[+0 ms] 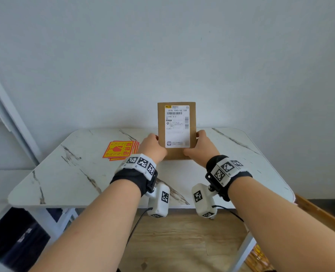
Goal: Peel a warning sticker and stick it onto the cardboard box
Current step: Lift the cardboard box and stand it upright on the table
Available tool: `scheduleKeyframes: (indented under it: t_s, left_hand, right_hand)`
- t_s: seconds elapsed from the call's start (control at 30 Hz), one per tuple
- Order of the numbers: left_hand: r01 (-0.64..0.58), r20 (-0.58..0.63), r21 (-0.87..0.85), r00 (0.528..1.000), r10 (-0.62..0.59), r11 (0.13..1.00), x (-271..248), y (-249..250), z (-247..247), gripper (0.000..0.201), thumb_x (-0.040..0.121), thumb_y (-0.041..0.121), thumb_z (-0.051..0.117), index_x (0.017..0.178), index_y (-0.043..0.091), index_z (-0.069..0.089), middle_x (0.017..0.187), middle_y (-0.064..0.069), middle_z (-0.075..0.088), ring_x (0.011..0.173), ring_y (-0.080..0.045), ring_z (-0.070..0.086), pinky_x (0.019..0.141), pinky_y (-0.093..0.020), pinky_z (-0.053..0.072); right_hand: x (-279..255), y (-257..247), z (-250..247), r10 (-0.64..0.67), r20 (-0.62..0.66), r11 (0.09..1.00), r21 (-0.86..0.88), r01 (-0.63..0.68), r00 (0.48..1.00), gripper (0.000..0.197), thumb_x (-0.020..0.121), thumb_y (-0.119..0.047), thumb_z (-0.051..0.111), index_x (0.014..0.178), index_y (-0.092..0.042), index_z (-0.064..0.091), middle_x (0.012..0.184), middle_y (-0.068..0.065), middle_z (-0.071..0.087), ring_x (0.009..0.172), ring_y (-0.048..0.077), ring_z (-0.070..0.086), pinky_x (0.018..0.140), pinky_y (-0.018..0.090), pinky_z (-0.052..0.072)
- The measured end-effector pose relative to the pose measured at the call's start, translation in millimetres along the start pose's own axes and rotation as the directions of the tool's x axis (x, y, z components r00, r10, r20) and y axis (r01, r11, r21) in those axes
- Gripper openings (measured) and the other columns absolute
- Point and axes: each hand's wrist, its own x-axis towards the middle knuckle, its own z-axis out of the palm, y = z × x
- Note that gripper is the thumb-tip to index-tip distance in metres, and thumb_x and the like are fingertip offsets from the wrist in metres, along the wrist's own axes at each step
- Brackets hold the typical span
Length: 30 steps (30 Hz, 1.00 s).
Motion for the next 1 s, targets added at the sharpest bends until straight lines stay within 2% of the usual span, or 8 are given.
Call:
scheduleKeyframes:
  t_s: [0.1,0.33,0.47,0.63,0.77,0.87,0.93,1.0]
  left_hand:
    - [-0.005,-0.011,-0.013,1.000,0.005,1.000,-6.3,2.6,13.5,0.037,0.086,0.018,0.061,0.119,0.007,0.050,0.114,-0.010,0.065,0.103,-0.031,0.064,0.077,-0.034,0.049]
    - [-0.022,0.186,0.007,0.982,0.020,1.000,-1.8,11.0,45.8,0.043,0.088,0.028,0.054,0.126,0.009,0.051,0.118,-0.010,0.066,0.100,-0.032,0.065,0.077,-0.033,0.052]
    - [-0.007,0.279,0.059,0.960,-0.010,0.998,11.2,18.0,49.4,0.049,0.085,0.017,0.048,0.134,0.010,0.045,0.123,-0.015,0.062,0.107,-0.032,0.062,0.094,-0.041,0.051]
    - [0.010,0.246,0.116,0.968,-0.039,0.993,6.2,25.3,42.2,0.049,0.091,0.004,0.043,0.140,0.007,0.042,0.133,-0.016,0.056,0.117,-0.034,0.057,0.098,-0.038,0.047]
    - [0.057,0.190,0.172,0.978,-0.090,0.984,2.6,21.5,31.1,0.060,0.094,0.002,0.038,0.152,0.006,0.022,0.152,-0.017,0.037,0.133,-0.033,0.045,0.104,-0.036,0.041]
    - [0.035,0.141,0.237,0.987,-0.071,0.971,0.2,14.2,10.4,0.057,0.096,0.001,0.036,0.152,0.006,0.025,0.155,-0.015,0.033,0.138,-0.032,0.040,0.108,-0.035,0.036]
    - [0.019,0.140,0.306,0.988,-0.065,0.952,-2.2,7.3,-7.0,0.050,0.098,0.000,0.033,0.148,0.002,0.036,0.153,-0.017,0.037,0.139,-0.032,0.039,0.111,-0.034,0.032]
    - [0.020,0.135,0.401,0.988,-0.081,0.916,1.8,-3.4,-24.6,0.045,0.099,-0.001,0.032,0.141,-0.001,0.046,0.148,-0.019,0.044,0.136,-0.033,0.043,0.110,-0.034,0.035]
  right_hand:
    - [-7.0,8.4,-4.4,0.015,-0.043,0.998,-0.063,-0.018,0.999,0.053,0.081,-0.018,0.067,0.125,-0.008,0.039,0.120,0.012,0.057,0.097,0.028,0.062,0.074,0.035,0.053]
    - [-8.7,20.2,-5.0,0.137,-0.043,0.984,-0.110,-0.141,0.990,0.044,0.090,-0.020,0.058,0.126,-0.005,0.038,0.124,0.016,0.059,0.107,0.034,0.062,0.073,0.034,0.046]
    - [-4.4,23.8,-9.3,0.195,-0.036,0.978,-0.063,-0.197,0.980,0.050,0.091,-0.021,0.057,0.133,-0.006,0.036,0.130,0.014,0.057,0.111,0.032,0.061,0.077,0.034,0.048]
    - [-2.0,29.1,-21.3,0.210,-0.014,0.976,-0.060,-0.210,0.978,0.054,0.092,-0.023,0.058,0.137,-0.006,0.035,0.128,0.012,0.060,0.112,0.031,0.061,0.077,0.033,0.046]
    - [-6.3,23.2,-25.5,0.189,-0.109,0.972,-0.124,-0.202,0.976,0.037,0.092,-0.022,0.053,0.123,-0.004,0.048,0.118,0.016,0.063,0.096,0.032,0.063,0.070,0.034,0.048]
    - [-9.6,14.8,-19.3,0.085,-0.026,0.980,-0.178,-0.089,0.996,0.024,0.091,-0.020,0.050,0.107,-0.011,0.066,0.103,0.008,0.070,0.079,0.025,0.060,0.051,0.023,0.040]
    - [-14.7,3.7,-12.9,0.042,0.011,0.982,-0.187,-0.039,0.999,0.019,0.091,-0.022,0.053,0.074,-0.015,0.059,0.077,0.000,0.061,0.075,0.023,0.056,0.048,0.022,0.035]
    - [-18.9,-10.2,-4.7,0.007,0.033,0.985,-0.174,-0.001,0.999,0.034,0.091,-0.023,0.055,0.060,-0.017,0.043,0.065,-0.002,0.050,0.068,0.021,0.051,0.050,0.023,0.037]
